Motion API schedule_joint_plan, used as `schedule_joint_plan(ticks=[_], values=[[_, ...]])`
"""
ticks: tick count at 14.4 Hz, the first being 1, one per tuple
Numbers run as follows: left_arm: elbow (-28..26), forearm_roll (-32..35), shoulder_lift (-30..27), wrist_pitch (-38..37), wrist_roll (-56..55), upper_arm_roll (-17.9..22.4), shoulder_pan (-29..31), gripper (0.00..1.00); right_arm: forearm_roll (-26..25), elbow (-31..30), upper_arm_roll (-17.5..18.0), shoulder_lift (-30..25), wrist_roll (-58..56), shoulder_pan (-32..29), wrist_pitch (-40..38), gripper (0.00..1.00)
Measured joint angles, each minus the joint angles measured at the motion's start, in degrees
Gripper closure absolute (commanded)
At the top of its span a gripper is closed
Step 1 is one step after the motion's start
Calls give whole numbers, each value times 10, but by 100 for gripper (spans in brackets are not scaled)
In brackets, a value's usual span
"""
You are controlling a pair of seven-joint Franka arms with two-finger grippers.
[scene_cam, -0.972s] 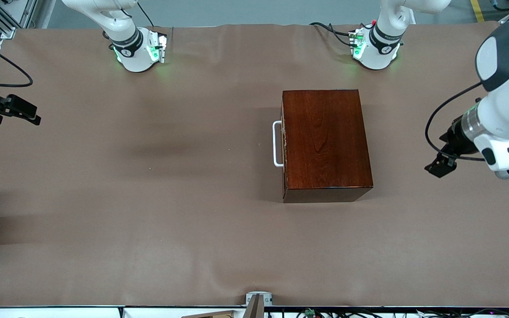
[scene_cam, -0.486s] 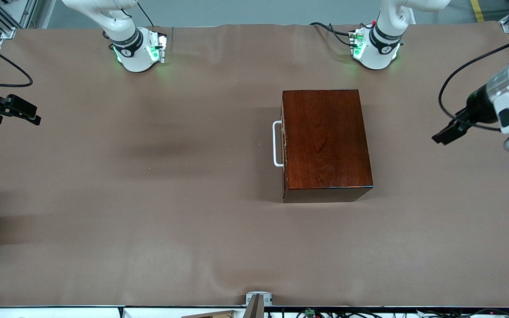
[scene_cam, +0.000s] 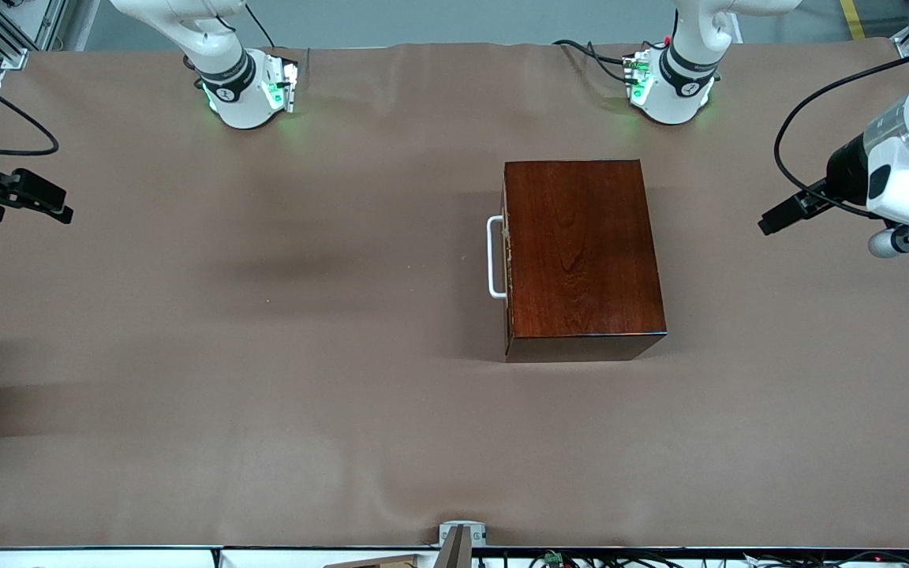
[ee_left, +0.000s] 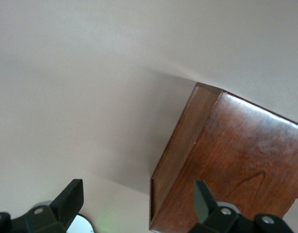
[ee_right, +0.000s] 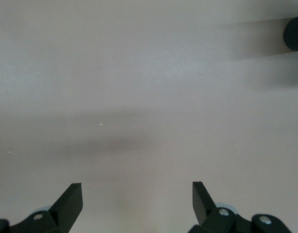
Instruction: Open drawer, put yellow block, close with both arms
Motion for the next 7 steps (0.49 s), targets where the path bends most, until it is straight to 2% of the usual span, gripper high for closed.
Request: schedule_joint_plan(ticks=[3,7], values=[[1,0,-11,-5,70,-33,28,0,0,0,0,0,0,0,0,0],[1,22,-15,-16,161,-53,31,0,0,0,0,0,0,0,0,0]])
